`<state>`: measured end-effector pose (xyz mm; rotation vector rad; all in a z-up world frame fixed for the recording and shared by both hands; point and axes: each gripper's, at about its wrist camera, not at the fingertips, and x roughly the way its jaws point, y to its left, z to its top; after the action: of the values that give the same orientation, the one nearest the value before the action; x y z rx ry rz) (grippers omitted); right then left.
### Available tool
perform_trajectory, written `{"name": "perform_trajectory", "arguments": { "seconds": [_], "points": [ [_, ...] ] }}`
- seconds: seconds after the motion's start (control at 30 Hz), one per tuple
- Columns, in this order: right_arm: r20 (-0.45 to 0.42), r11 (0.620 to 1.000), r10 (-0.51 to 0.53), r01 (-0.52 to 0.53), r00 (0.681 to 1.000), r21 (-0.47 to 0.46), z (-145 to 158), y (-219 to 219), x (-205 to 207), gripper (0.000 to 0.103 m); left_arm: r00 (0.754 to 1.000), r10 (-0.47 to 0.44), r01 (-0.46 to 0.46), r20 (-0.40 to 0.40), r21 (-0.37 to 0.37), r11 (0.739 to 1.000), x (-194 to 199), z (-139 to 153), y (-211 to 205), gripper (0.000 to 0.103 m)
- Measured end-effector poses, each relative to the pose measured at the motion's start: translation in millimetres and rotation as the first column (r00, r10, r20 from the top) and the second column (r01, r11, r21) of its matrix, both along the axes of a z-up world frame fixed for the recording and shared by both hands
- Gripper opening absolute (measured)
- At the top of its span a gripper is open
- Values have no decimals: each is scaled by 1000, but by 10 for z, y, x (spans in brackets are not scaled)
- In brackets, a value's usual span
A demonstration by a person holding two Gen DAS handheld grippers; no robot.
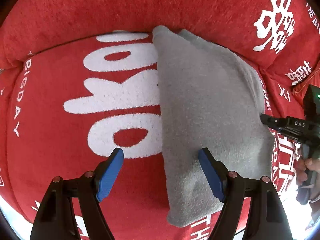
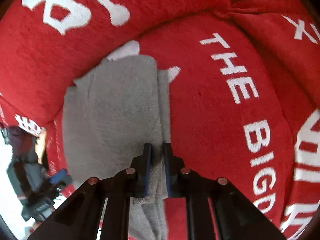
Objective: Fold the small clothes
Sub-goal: 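Press the folded grey sweater flat with both open grippers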
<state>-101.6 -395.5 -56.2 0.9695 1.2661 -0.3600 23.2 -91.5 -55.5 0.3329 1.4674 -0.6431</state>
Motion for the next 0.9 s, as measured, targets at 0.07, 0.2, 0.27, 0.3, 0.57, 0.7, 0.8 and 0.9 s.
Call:
{"name": "perform_trajectory", "arguments": {
  "seconds": [0.07,0.2,0.27,0.3,0.57,0.7,0.8,0.9],
  "points": [
    [9,1000,-3,3,1000,-14,58,19,-8,13,1000,-15,15,16,9,1000,-3,15,-2,79],
    [28,1000,-8,8,1000,-20,201,79,-116,14,1000,-25,25,14,11,1000,4,8,-9,79],
    [46,1000,-23,24,999,-8,270,93,-214,15,1000,-19,19,7,10,1000,-5,23,-6,79],
    [53,999,-32,32,998,-2,290,94,-248,15,1000,-19,19,6,10,1000,15,15,5,79],
    [56,998,-67,65,996,27,346,120,-414,40,999,-43,43,4,21,999,-46,-9,-93,79],
    [56,998,-62,60,996,31,356,137,-407,41,999,-51,52,-18,35,998,-80,-39,-101,83],
    [56,998,-55,53,997,31,357,146,-389,47,999,-50,49,18,61,997,-119,-54,-163,100],
    [53,999,-40,39,998,27,355,153,-365,47,999,-48,47,21,66,997,-112,-70,-167,100]
  ]
}}
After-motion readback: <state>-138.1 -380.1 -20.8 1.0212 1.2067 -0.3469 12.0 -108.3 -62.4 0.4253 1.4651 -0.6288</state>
